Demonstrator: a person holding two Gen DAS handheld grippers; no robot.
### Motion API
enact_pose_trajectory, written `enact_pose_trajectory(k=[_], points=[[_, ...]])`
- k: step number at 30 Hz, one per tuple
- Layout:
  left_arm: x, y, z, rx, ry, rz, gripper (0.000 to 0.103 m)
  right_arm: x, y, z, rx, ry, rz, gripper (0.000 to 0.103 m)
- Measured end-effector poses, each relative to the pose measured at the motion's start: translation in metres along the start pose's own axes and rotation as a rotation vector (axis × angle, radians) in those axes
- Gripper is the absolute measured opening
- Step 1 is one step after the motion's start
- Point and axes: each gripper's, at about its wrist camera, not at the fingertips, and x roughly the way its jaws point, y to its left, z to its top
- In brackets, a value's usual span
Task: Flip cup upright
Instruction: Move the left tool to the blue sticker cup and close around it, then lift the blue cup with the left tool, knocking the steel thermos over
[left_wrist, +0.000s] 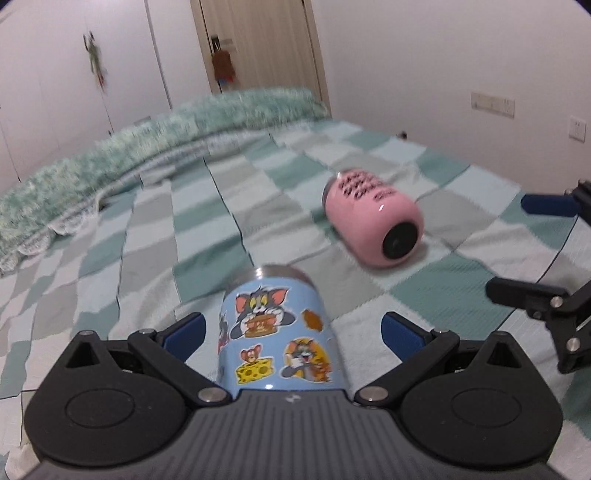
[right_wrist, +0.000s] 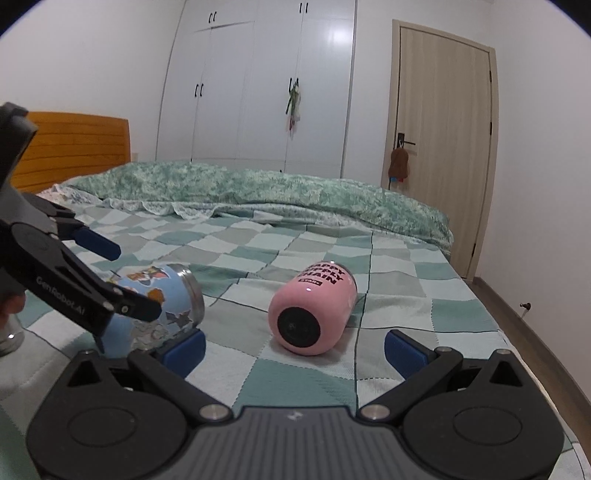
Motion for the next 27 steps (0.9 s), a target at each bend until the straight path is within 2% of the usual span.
enact_pose_trajectory(k=[7,11,13,17,22,27], points=[[0.037,0.016,0.0,-0.02,0.198,-0.056,0.103,0.019,0.0,-0.002,-0.002,0.061,0.005,0.103],[0.051,0.025,-0.004,-0.042,0.27,-0.071,0.099,0.025,-0.002,-0.002,0.002,0.089,0.016,0.103],[0.056,0.03,-0.005,-0.075,0.292,-0.118,0.088,0.028,-0.002,-0.002,0.002,0.097,0.018,0.103],[0.056,0.031,-0.004,-0.073,0.307,-0.131,0.087,0.032,-0.003,-0.001,0.001,0.109,0.024,0.103],[0.059,0.035,-0.001,-0.022,0.321,-0.18,0.087,0.032,-0.004,0.0,-0.002,0.116,0.026,0.103],[0.059,0.044,-0.004,-0.055,0.309,-0.221,0.087,0.032,-0.004,0.001,-0.005,0.116,0.017,0.103]])
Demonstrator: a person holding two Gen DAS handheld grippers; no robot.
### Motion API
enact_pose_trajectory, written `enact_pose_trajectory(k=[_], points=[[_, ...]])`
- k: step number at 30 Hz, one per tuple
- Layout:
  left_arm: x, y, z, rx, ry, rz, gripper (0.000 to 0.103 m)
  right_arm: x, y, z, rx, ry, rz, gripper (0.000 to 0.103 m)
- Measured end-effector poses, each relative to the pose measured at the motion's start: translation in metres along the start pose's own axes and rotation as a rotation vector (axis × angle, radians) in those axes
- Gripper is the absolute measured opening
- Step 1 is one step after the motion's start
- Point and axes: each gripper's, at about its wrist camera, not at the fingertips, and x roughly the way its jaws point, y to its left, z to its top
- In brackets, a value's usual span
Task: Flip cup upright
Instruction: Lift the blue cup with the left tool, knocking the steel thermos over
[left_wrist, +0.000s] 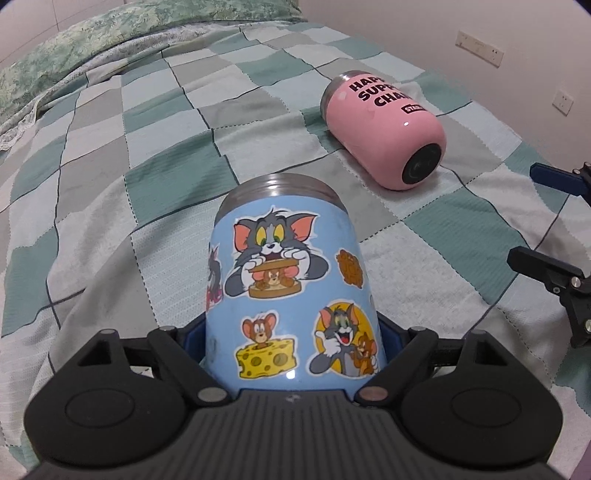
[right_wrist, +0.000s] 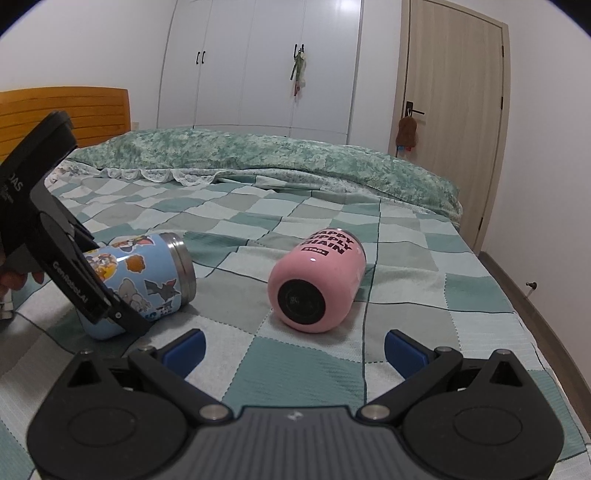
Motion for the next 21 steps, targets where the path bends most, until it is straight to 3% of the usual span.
enact_pose_trajectory(k=[11,21], points=[[-0.026,-0.014,-0.016,-0.032,-0.057,0.018,0.086,-0.012,0.004,0.0,0.007,-0.016,0.012,0.103],[-0.073,-0.048,-0.05,-0.089,-0.154,0.067,0.086,-0.062,0.019,0.001,-0.002,-0.064,0.061,0.103]])
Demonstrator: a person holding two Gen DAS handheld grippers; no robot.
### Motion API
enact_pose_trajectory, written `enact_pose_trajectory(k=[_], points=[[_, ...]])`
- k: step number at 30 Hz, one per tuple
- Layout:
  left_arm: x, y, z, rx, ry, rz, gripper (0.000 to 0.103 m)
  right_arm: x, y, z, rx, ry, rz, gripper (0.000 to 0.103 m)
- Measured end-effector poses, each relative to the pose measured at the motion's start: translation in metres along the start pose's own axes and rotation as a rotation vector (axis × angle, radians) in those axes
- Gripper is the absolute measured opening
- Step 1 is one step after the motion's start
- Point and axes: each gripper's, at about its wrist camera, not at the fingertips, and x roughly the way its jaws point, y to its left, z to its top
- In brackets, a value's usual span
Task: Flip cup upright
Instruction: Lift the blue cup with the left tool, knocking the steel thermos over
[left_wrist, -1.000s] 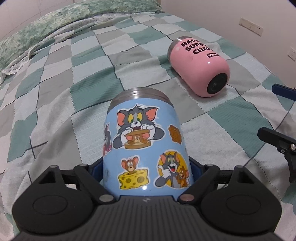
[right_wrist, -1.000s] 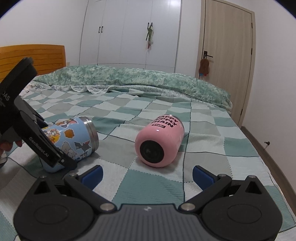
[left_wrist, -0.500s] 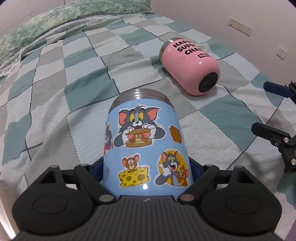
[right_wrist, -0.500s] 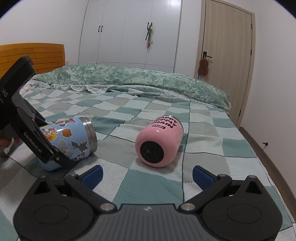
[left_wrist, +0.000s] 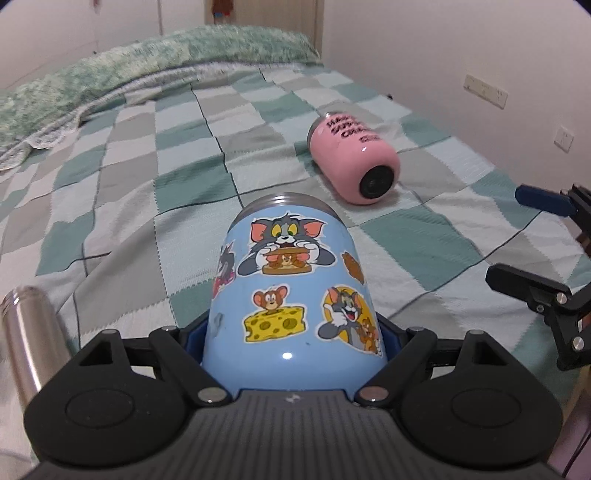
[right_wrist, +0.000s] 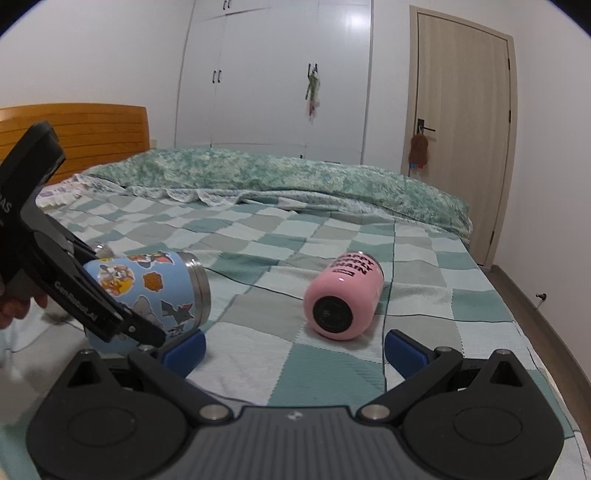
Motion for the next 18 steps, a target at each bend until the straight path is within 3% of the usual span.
enact_pose_trajectory(k=[8,18], points=[[-0.052,-0.032,-0.041,-0.075,-0.072,0.04,0.086,-0.054,0.013,-0.004,-0.012,-0.036,0.038,0.103],[-0.097,-0.07,-0.107,-0.267,-0.142,0.127,0.086,-0.11,0.027,-0.023,-0.048,-0.057,0.089,0.103]])
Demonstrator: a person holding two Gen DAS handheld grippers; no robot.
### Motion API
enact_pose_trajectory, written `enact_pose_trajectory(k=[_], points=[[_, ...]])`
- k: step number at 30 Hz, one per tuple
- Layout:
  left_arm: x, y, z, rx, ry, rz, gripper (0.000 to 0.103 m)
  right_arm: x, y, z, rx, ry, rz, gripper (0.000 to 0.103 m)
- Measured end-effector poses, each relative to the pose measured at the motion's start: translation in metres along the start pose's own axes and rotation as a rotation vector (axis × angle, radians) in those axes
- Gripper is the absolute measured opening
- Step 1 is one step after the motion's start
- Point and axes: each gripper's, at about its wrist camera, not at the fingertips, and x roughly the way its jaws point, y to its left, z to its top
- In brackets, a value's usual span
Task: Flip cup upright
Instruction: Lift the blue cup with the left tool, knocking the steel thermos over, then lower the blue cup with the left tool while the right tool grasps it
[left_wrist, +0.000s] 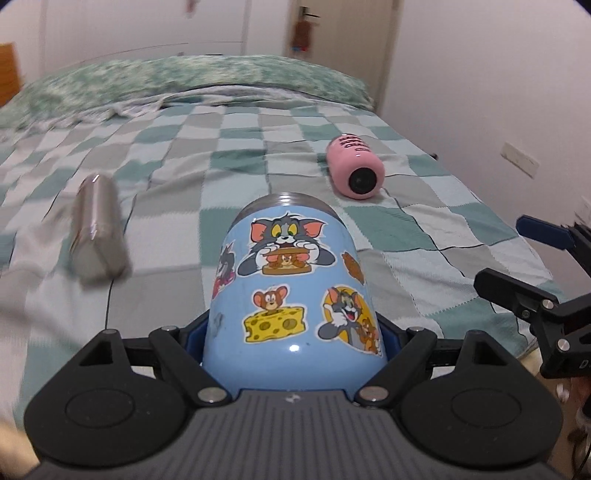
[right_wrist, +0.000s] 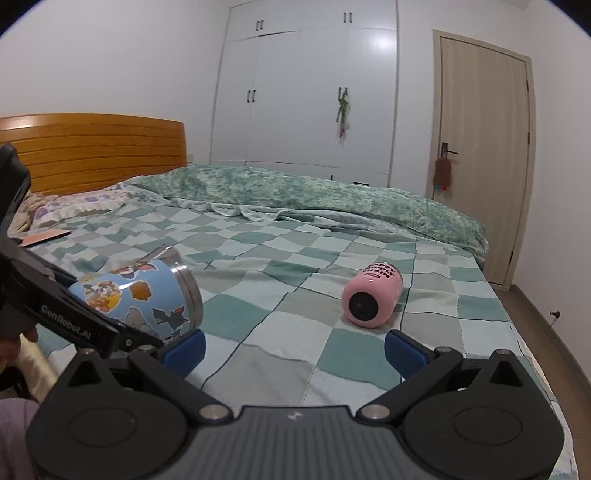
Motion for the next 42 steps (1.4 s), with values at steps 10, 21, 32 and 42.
enact_pose_trajectory(k=[10,21,32,42], points=[[-0.001,-0.009,-0.044,-0.113,-0.056,0.144,0.086,-0.029,0.008,-0.02,-0.041,0.009,0.021,0.103],[0.011,-0.024,-0.056,-0.09,-0.099,0.189,0.086,-0.026,0.006,-0.036,-0.045,0.044,0.011,0.103],[-0.01,0.002,-0.049,-0.095,-0.026,0.076,0.103,-0.025,0.013,-0.028,-0.043,0.052,0.005,0.103],[-0.049,0.045,-0.027,-0.06,-0.055,-0.046,0.103,-0.021,0.046,-0.003,-0.045,0.059,-0.014,0.103]])
